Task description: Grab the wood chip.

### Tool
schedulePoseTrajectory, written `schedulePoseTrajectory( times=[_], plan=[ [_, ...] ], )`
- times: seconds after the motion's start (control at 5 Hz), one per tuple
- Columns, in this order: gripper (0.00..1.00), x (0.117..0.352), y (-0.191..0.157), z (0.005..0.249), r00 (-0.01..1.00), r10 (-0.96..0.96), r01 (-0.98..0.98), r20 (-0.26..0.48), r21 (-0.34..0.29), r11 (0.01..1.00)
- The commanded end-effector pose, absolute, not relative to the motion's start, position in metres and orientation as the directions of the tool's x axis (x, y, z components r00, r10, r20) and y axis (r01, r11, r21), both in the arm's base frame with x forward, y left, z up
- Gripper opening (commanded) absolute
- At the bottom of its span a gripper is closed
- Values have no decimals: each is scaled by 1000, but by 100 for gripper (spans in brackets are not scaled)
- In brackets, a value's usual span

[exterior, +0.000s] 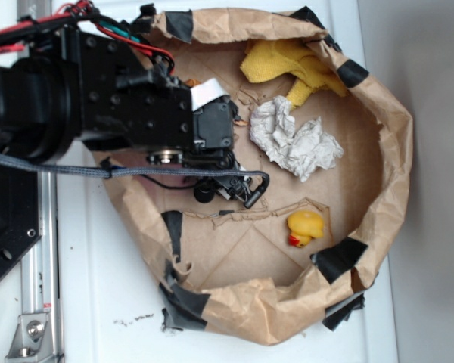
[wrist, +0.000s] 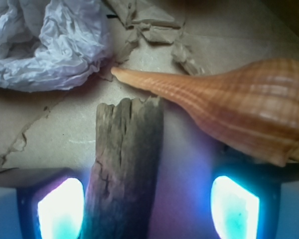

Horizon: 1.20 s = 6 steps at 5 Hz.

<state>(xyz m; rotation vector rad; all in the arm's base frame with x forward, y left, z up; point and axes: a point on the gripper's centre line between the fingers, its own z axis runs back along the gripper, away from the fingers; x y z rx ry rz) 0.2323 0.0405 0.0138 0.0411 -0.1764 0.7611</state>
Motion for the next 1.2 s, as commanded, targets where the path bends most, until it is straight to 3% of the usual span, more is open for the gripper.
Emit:
schedulePoseTrajectory(
  times=[0.0,0.6,0.8,1.0],
  plan=[
    [0,222,40,13,714,677,-682,177,-40,730],
    [0,221,44,18,724,669,-672,171,-47,739],
    [0,219,49,56,853,486,-486,192,-49,873],
    [0,225,49,105,941,271,-251,203,-120,960]
  ],
)
